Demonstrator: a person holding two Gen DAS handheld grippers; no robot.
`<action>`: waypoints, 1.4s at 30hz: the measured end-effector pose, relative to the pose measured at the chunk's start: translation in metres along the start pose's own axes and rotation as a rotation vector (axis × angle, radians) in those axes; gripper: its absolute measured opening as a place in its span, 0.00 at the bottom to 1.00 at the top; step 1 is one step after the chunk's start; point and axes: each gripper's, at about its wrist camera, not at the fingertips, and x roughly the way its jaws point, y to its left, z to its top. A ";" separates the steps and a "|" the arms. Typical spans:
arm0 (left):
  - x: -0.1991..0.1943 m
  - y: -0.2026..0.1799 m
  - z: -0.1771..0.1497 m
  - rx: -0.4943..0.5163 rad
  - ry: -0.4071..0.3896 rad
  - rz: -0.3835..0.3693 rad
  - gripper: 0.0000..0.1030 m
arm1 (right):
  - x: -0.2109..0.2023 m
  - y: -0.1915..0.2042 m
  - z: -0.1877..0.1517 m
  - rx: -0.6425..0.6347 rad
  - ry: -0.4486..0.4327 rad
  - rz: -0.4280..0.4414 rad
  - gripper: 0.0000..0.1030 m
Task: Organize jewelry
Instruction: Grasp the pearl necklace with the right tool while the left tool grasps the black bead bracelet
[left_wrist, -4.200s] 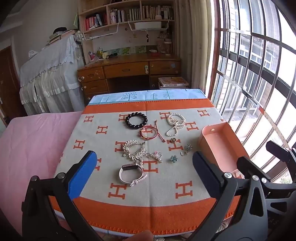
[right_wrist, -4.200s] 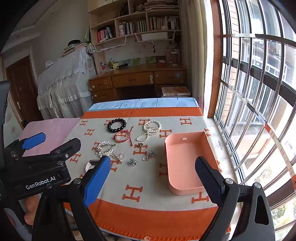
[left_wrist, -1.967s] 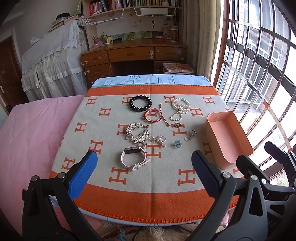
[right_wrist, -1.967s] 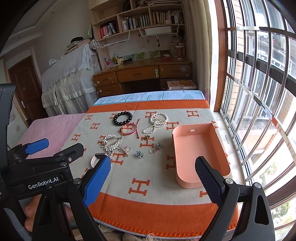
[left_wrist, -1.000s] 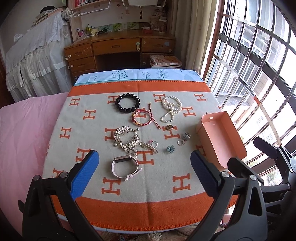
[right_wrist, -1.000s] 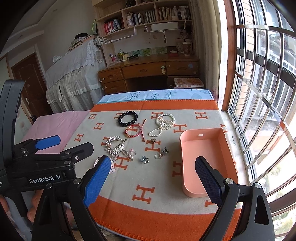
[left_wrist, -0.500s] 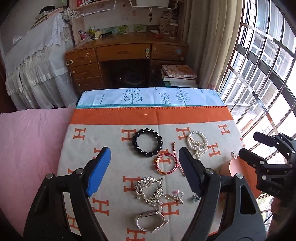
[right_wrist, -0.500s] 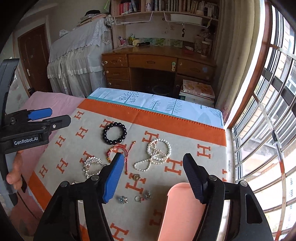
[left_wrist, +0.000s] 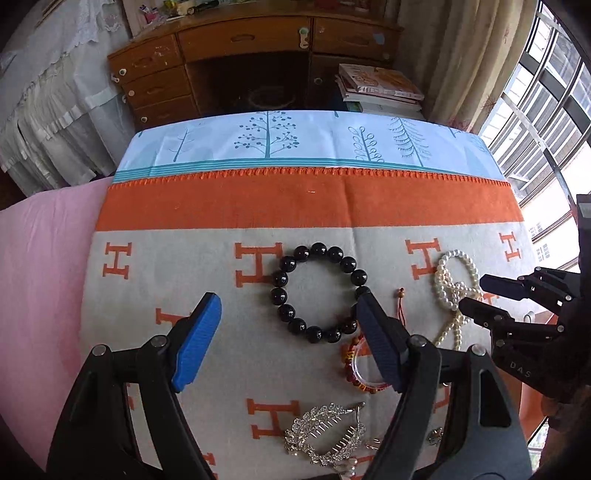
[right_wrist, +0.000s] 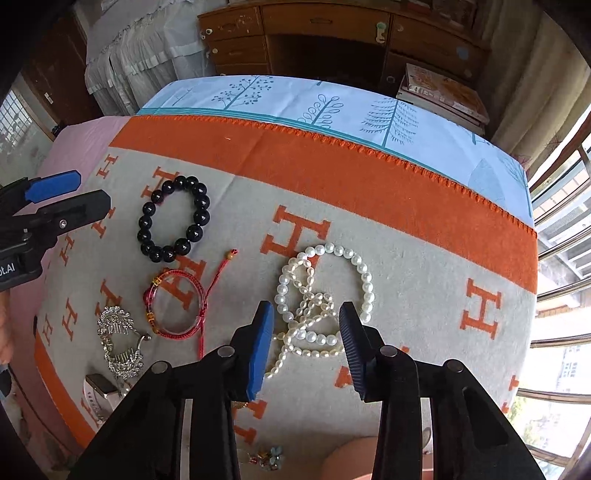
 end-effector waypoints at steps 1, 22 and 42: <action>0.008 0.003 0.000 -0.007 0.012 -0.003 0.72 | 0.004 0.000 0.000 -0.005 0.010 -0.002 0.35; 0.054 0.011 -0.003 -0.018 0.089 -0.012 0.72 | 0.027 -0.004 0.005 -0.054 0.066 -0.033 0.27; 0.091 0.015 0.001 -0.048 0.118 0.012 0.63 | -0.157 -0.015 -0.032 0.118 -0.387 0.110 0.05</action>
